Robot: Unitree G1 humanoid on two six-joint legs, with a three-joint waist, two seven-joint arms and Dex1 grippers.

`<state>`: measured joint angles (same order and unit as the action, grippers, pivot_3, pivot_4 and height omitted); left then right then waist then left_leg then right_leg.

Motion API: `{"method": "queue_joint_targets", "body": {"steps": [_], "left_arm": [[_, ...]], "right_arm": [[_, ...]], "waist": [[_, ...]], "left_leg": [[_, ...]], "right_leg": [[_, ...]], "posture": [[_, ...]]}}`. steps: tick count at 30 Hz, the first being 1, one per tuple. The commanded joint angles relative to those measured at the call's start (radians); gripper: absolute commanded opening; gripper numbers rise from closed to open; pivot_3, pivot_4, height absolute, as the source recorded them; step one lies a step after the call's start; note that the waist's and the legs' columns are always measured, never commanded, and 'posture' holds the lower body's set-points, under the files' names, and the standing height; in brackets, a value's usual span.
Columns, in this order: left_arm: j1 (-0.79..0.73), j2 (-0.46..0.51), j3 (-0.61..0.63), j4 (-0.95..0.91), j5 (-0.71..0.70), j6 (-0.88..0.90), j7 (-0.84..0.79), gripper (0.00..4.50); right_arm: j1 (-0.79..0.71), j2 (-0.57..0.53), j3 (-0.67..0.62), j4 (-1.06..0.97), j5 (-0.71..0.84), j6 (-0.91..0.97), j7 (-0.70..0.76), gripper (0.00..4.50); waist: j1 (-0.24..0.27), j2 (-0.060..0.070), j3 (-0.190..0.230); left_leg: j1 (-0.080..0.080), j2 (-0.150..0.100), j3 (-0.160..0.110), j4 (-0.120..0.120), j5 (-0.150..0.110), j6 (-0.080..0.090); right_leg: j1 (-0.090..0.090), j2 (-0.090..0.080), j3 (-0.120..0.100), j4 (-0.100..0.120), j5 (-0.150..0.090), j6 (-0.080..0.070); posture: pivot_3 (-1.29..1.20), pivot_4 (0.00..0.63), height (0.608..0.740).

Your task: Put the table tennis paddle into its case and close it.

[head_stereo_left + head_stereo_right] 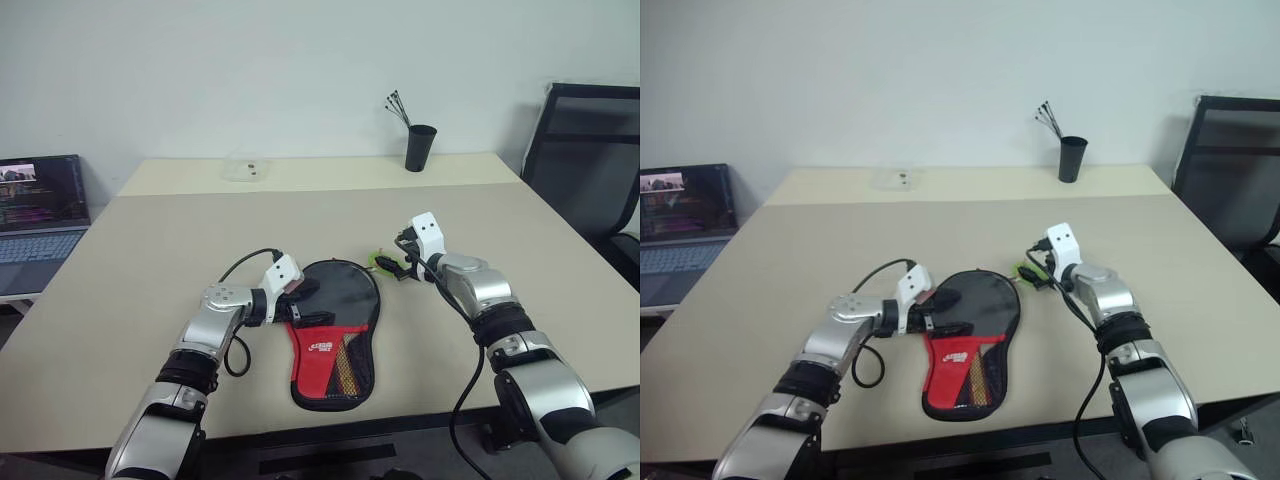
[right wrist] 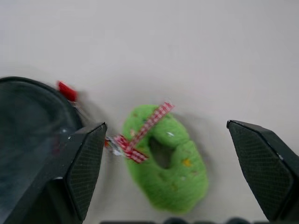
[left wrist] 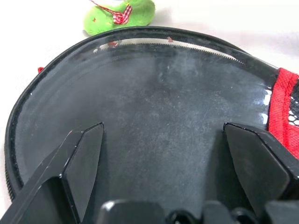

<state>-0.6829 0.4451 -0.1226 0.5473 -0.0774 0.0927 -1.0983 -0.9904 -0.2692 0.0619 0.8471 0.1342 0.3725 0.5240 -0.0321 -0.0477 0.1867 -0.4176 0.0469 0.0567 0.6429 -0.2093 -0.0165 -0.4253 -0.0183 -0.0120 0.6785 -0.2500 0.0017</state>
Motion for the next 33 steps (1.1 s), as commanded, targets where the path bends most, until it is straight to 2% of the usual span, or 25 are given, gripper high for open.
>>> {"method": "queue_joint_targets", "body": {"steps": [1, 12, 15, 23, 26, 28, 33], "left_arm": [[-0.005, -0.004, -0.007, -0.008, -0.001, -0.016, 0.002, 4.45], [0.009, 0.004, -0.010, -0.027, -0.001, -0.009, -0.005, 4.45], [0.006, 0.006, -0.019, -0.024, 0.008, -0.021, -0.012, 4.50], [-0.044, -0.026, -0.056, 0.103, 0.041, -0.117, -0.033, 4.50], [-0.052, -0.040, -0.064, 0.166, 0.050, -0.139, -0.043, 4.50], [-0.046, -0.045, -0.067, 0.205, 0.051, -0.149, -0.059, 4.50], [-0.024, -0.049, -0.087, 0.264, 0.066, -0.169, -0.096, 4.50]], "right_arm": [[-0.052, 0.008, -0.012, 0.096, -0.018, -0.063, 0.038, 4.50], [-0.076, 0.024, -0.026, 0.194, -0.049, -0.124, 0.063, 4.50], [-0.077, 0.026, -0.029, 0.198, -0.049, -0.127, 0.056, 3.98], [-0.074, 0.036, -0.025, 0.201, -0.060, -0.123, 0.034, 1.11], [-0.069, 0.038, -0.024, 0.193, -0.066, -0.115, 0.029, 0.32], [-0.064, 0.036, -0.025, 0.179, -0.068, -0.106, 0.025, 0.11], [-0.024, 0.009, -0.022, 0.067, -0.072, -0.039, 0.034, 0.10]], "waist": [[0.000, 0.000, 0.000], [0.000, 0.000, 0.000], [0.000, 0.000, 0.000], [0.003, 0.001, 0.000], [0.004, 0.002, -0.001], [0.005, 0.002, -0.002], [0.005, 0.009, -0.007]], "left_leg": [[0.000, 0.000, 0.000, 0.000, 0.000, 0.000], [0.000, 0.000, 0.000, 0.000, 0.000, 0.000], [0.000, 0.000, 0.000, 0.000, 0.000, 0.000], [0.001, 0.000, 0.000, 0.001, 0.000, 0.000], [0.002, -0.001, 0.000, 0.001, 0.000, 0.000], [0.003, -0.001, 0.000, 0.002, 0.000, 0.000], [0.003, -0.001, 0.000, 0.002, 0.000, 0.000]], "right_leg": [[0.000, 0.000, 0.000, 0.000, 0.000, 0.000], [0.000, 0.000, 0.000, 0.001, 0.000, 0.000], [0.000, 0.000, 0.000, 0.001, 0.000, 0.000], [0.001, -0.001, 0.000, 0.001, 0.000, 0.000], [0.002, -0.001, 0.000, 0.001, 0.000, 0.000], [0.003, -0.001, 0.000, 0.001, 0.000, 0.001], [0.004, -0.001, 0.000, 0.001, 0.000, 0.002]], "posture": [[0.00, 0.150, 0.740], [0.00, 0.150, 0.740], [0.00, 0.150, 0.740], [0.00, 0.150, 0.740], [0.00, 0.150, 0.740], [0.00, 0.150, 0.740], [0.00, 0.150, 0.740]]}}
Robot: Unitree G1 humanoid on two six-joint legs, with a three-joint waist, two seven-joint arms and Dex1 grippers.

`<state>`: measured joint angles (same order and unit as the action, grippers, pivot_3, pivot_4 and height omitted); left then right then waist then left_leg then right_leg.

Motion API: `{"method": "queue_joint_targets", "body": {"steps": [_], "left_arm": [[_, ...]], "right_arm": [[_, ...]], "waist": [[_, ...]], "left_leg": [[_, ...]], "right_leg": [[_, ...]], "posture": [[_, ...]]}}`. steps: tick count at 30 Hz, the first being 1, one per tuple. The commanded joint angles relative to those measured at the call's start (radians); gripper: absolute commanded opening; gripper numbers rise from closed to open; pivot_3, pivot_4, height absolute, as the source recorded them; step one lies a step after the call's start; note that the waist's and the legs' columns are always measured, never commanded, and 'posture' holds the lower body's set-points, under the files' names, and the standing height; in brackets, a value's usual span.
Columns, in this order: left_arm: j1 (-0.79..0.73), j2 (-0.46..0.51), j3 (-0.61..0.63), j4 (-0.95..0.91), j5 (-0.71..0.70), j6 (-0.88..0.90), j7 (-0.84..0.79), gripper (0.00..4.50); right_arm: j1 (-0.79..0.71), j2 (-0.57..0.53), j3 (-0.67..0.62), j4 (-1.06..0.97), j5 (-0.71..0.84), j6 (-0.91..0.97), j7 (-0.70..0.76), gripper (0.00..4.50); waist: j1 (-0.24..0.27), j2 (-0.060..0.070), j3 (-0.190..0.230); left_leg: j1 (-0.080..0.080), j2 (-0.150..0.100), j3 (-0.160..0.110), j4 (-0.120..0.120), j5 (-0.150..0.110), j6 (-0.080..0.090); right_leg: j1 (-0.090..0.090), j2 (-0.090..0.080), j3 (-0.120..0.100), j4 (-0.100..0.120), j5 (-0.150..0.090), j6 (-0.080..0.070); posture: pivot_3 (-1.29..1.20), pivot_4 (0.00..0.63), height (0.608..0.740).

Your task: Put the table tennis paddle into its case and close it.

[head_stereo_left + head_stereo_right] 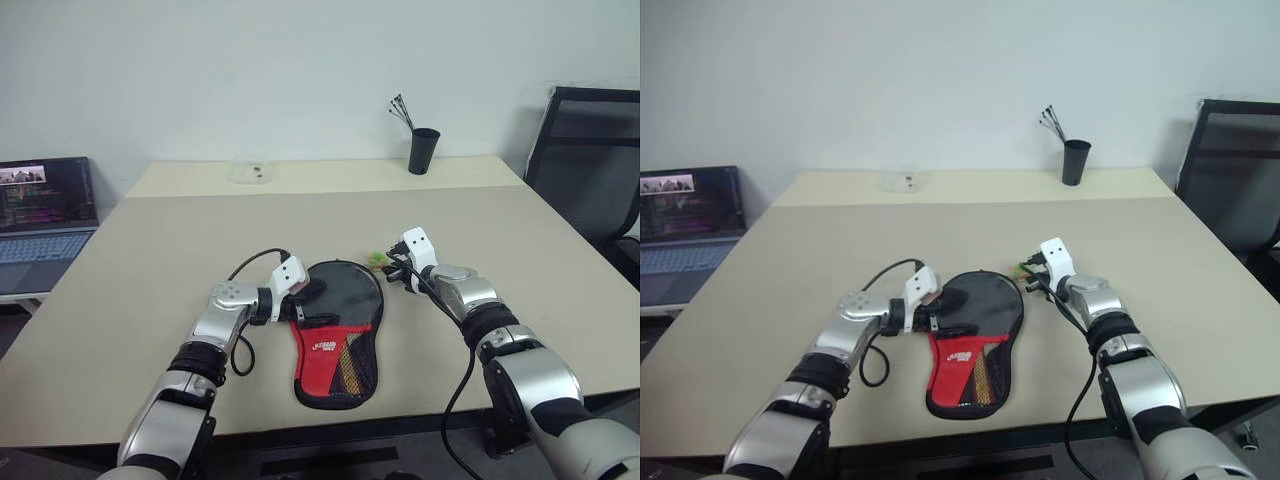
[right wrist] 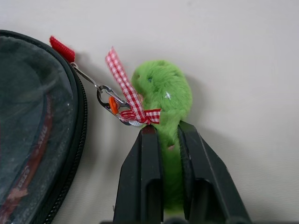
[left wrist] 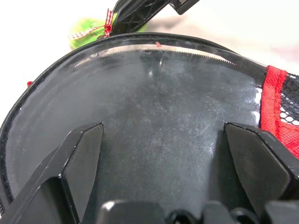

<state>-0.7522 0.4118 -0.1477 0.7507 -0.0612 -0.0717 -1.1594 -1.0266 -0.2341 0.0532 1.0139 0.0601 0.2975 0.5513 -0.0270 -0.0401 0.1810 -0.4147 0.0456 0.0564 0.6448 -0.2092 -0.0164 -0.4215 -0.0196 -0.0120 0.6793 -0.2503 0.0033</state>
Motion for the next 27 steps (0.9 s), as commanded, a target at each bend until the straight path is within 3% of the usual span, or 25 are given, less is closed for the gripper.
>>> {"method": "queue_joint_targets", "body": {"steps": [1, 17, 27], "left_arm": [[0.044, -0.015, -0.070, 0.069, 0.059, -0.011, -0.037, 4.50], [-0.054, -0.104, -0.096, 0.211, 0.119, -0.048, -0.007, 4.50], [-0.087, -0.146, -0.107, 0.263, 0.166, -0.071, 0.009, 4.50]], "right_arm": [[0.029, -0.034, -0.010, -0.142, 0.001, 0.060, 0.011, 0.10], [0.575, -0.297, -0.004, -1.217, 0.081, 0.662, 0.085, 0.10], [0.761, -0.404, 0.005, -1.646, 0.254, 0.916, 0.125, 0.10]], "waist": [[0.000, 0.003, -0.003], [0.040, 0.012, -0.013], [0.054, 0.015, -0.019]], "left_leg": [[0.000, 0.000, 0.000, 0.000, 0.000, 0.000], [-0.001, -0.001, -0.001, 0.000, 0.000, 0.000], [-0.001, -0.002, -0.007, 0.000, -0.001, 0.001]], "right_leg": [[0.000, 0.000, 0.000, 0.000, 0.000, 0.000], [0.001, 0.000, -0.002, -0.003, -0.001, 0.001], [0.009, -0.001, -0.007, -0.017, 0.002, 0.004]], "posture": [[0.00, 0.150, 0.740], [0.00, 0.150, 0.740], [0.00, 0.150, 0.740]]}}
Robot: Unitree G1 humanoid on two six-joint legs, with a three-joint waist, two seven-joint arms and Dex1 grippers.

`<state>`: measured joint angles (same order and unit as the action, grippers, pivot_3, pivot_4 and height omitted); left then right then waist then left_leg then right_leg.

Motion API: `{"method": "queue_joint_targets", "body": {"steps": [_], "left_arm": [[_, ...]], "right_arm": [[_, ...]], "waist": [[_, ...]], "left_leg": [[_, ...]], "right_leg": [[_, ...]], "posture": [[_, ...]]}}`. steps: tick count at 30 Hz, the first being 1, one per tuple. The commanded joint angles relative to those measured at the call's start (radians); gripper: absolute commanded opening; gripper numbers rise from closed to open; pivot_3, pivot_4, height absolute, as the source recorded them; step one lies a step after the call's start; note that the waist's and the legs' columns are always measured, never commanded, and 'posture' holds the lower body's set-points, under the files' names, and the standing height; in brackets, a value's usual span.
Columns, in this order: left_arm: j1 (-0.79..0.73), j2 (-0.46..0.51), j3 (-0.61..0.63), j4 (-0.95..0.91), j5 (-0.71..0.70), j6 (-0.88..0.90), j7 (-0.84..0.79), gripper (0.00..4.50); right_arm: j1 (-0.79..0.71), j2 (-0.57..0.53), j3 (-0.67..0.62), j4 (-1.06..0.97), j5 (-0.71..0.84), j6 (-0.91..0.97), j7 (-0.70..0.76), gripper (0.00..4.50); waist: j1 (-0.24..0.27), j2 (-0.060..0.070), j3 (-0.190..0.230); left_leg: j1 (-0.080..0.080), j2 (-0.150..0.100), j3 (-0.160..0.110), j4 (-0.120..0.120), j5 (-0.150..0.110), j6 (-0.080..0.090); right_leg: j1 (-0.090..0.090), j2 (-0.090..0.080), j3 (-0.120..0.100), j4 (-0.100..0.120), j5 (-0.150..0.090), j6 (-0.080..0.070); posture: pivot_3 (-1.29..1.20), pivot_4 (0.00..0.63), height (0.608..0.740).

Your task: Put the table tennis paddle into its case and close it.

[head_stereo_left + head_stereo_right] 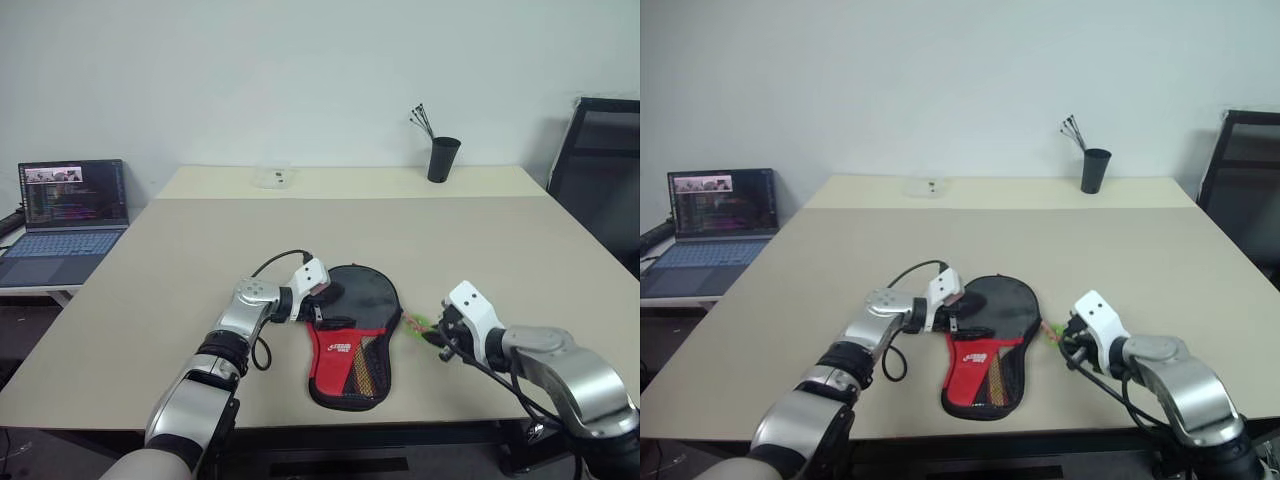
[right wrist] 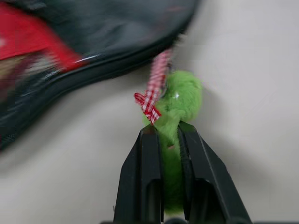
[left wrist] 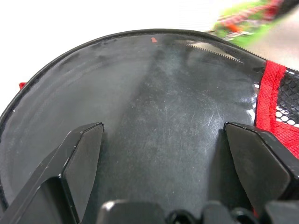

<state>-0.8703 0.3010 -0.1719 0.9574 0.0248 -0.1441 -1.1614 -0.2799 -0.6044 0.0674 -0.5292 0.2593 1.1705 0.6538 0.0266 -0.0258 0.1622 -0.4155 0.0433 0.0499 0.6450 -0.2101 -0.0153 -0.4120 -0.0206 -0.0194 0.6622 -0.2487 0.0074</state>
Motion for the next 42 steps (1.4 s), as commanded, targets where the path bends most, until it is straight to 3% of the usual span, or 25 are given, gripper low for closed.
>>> {"method": "queue_joint_targets", "body": {"steps": [1, 17, 33, 42], "left_arm": [[0.030, -0.038, -0.083, 0.060, 0.083, 0.000, 0.014, 4.50], [0.007, -0.064, -0.081, 0.088, 0.102, -0.006, 0.042, 4.50], [0.011, -0.070, -0.082, 0.073, 0.100, -0.005, 0.050, 4.50], [0.023, -0.089, -0.074, 0.038, 0.077, 0.014, 0.037, 4.50]], "right_arm": [[0.029, -0.055, -0.010, -0.132, 0.075, 0.056, 0.034, 0.10], [0.174, -0.240, -0.021, -0.326, 0.377, 0.086, 0.187, 0.08], [0.161, -0.261, -0.023, -0.351, 0.501, 0.074, 0.145, 0.08], [0.067, -0.228, -0.135, -0.279, 0.628, 0.093, 0.101, 3.04]], "waist": [[0.001, 0.000, -0.001], [0.005, 0.002, -0.005], [0.005, 0.001, -0.005], [0.004, 0.001, -0.005]], "left_leg": [[0.000, -0.001, -0.001, 0.000, 0.000, 0.000], [-0.002, -0.012, -0.021, 0.000, -0.003, 0.006], [-0.001, -0.014, -0.025, 0.000, -0.003, 0.007], [-0.001, -0.014, -0.025, 0.000, -0.003, 0.007]], "right_leg": [[0.001, -0.001, -0.001, -0.002, 0.000, 0.000], [0.016, -0.014, -0.019, -0.018, -0.001, 0.001], [0.019, -0.021, -0.022, -0.019, -0.002, 0.004], [0.021, -0.024, -0.025, -0.020, -0.003, 0.004]], "posture": [[0.00, 0.150, 0.740], [0.00, 0.150, 0.740], [0.00, 0.150, 0.740], [0.00, 0.150, 0.740]]}}
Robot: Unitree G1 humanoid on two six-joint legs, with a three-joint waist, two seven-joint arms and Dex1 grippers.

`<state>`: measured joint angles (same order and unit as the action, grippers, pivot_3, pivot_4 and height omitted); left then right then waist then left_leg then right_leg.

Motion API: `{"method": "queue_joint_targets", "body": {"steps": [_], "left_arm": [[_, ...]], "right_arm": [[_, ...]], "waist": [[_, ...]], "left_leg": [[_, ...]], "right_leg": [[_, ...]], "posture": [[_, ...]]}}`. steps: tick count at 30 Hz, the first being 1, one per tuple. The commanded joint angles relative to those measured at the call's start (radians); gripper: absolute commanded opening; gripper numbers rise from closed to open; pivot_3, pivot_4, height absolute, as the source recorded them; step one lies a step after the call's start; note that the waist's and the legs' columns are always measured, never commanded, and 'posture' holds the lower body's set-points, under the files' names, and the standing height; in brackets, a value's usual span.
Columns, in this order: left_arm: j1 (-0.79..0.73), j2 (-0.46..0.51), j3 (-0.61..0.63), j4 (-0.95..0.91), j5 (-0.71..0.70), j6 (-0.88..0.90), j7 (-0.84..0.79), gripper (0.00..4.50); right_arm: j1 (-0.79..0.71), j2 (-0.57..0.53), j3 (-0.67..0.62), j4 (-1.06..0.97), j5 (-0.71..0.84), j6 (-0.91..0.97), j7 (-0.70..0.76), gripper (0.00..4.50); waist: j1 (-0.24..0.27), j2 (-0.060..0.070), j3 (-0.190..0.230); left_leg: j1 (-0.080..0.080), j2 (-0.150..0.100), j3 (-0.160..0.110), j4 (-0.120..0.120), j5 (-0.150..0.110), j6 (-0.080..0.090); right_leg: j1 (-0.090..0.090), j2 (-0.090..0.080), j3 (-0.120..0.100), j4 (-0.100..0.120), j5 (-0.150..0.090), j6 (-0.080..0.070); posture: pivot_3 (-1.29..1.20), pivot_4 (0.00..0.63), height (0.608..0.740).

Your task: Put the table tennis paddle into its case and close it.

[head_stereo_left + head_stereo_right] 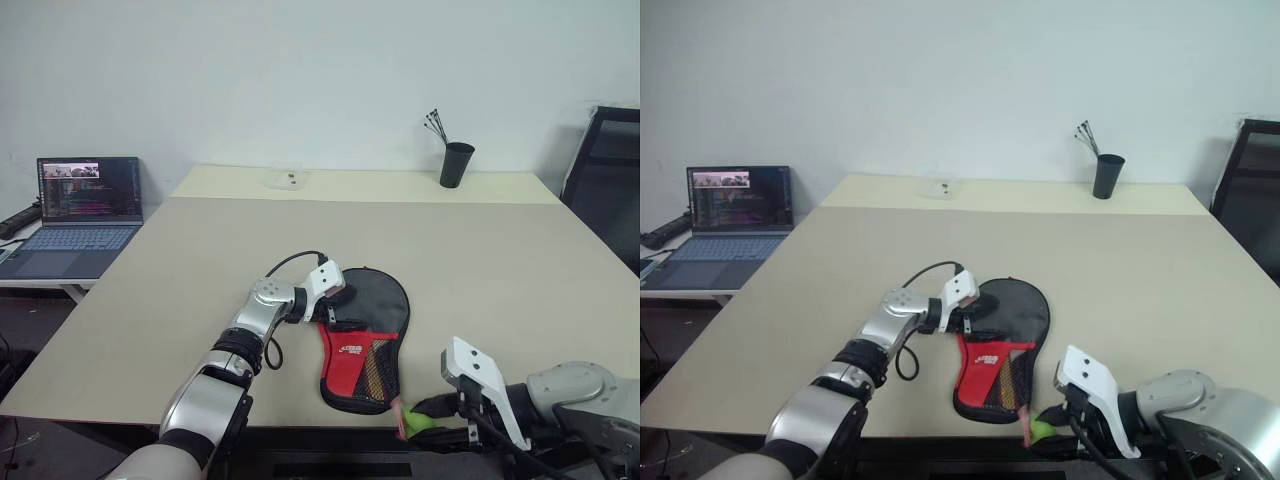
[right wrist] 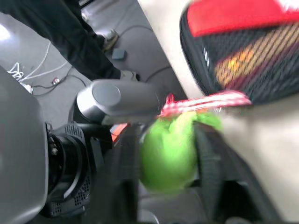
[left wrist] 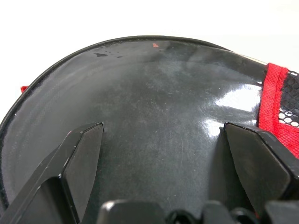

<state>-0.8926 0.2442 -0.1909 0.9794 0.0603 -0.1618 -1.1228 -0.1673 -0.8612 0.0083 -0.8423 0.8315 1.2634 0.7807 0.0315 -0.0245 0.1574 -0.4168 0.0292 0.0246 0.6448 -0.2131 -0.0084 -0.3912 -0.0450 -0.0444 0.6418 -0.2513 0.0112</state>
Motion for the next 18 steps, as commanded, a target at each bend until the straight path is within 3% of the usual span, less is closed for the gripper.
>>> {"method": "queue_joint_targets", "body": {"steps": [1, 5, 10, 18], "left_arm": [[0.050, -0.036, -0.049, 0.000, 0.029, 0.046, -0.013, 4.50], [0.094, -0.020, -0.040, -0.116, -0.007, 0.082, -0.052, 4.50], [0.196, 0.063, -0.001, -0.381, -0.095, 0.182, -0.102, 4.50], [0.341, 0.224, 0.186, -0.700, -0.240, 0.357, 0.010, 4.50]], "right_arm": [[-0.071, 0.042, -0.099, 0.065, 0.073, 0.002, -0.038, 3.04], [-0.167, 0.076, -0.130, 0.217, 0.023, -0.054, -0.090, 3.04], [-0.219, 0.135, -0.092, 0.399, -0.116, -0.268, -0.098, 3.04], [-0.289, 0.214, -0.006, 0.691, -0.279, -0.589, 0.041, 3.04]], "waist": [[-0.001, 0.000, 0.000], [-0.001, 0.000, 0.001], [-0.009, 0.000, 0.002], [-0.031, 0.003, 0.007]], "left_leg": [[0.000, 0.000, 0.000, 0.000, 0.000, 0.000], [0.000, -0.001, 0.001, 0.000, 0.000, 0.001], [-0.001, -0.001, 0.004, -0.002, -0.005, 0.007], [-0.014, 0.002, 0.006, -0.003, -0.009, 0.011]], "right_leg": [[0.000, 0.000, 0.000, 0.000, 0.000, 0.000], [0.001, -0.002, 0.000, -0.001, 0.000, 0.001], [-0.002, -0.002, 0.002, 0.001, -0.004, 0.008], [-0.018, 0.009, 0.006, 0.006, -0.004, 0.007]], "posture": [[0.00, 0.150, 0.740], [0.00, 0.150, 0.740], [0.00, 0.150, 0.740], [0.00, 0.150, 0.740]]}}
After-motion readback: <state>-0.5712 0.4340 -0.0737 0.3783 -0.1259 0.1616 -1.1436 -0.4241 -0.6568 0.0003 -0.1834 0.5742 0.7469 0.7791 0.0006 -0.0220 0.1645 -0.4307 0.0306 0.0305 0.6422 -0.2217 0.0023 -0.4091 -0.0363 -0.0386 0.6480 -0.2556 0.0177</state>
